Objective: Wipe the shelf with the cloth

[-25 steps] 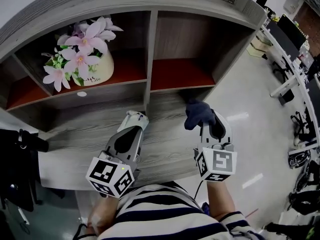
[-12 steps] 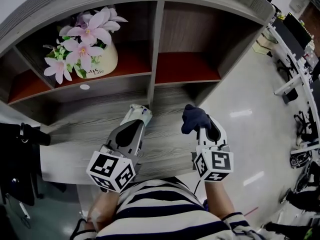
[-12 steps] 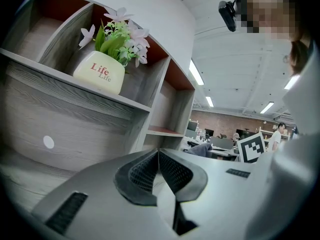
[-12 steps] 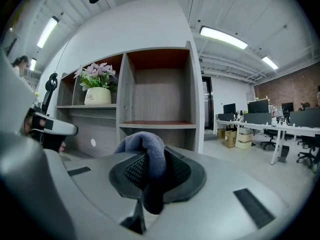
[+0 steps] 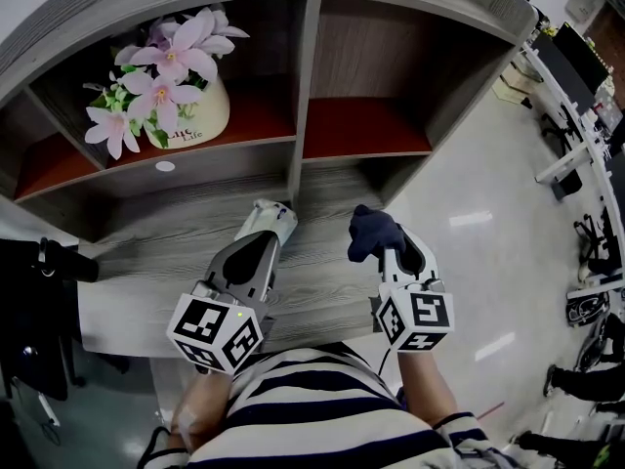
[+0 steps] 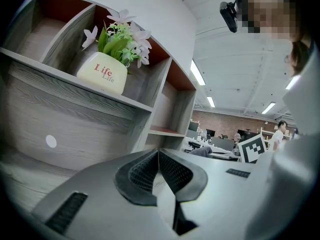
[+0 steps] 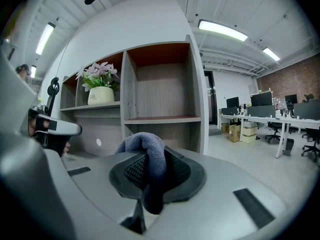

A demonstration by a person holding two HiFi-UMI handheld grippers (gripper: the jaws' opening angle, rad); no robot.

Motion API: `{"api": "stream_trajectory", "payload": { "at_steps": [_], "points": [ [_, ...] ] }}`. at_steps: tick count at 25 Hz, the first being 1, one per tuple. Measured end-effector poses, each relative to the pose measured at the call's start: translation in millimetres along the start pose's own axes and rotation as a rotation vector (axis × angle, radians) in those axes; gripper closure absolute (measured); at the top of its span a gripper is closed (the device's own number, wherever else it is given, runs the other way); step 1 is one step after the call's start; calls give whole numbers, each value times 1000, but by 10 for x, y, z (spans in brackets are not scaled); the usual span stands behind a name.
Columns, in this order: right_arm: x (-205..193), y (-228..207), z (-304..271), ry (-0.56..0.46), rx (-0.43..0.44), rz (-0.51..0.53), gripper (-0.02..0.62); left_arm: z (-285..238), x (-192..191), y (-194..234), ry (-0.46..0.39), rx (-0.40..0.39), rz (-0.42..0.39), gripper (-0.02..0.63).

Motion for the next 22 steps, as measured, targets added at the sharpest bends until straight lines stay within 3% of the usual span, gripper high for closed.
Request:
{"api": "stream_trajectory", "payload": {
  "at_steps": [22],
  "points": [
    [-39, 66, 22, 12, 15, -20, 541, 21, -54, 35, 11, 9, 15, 584]
  ]
}}
Point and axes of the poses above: the fingertips, and each gripper's own axes: z backward along the fingers, y to its left, x out of its top, the point moved 1 cm from there along z, backward along the fingers, and after that the axes turned 2 degrees about -x, right-handed, at the moved point
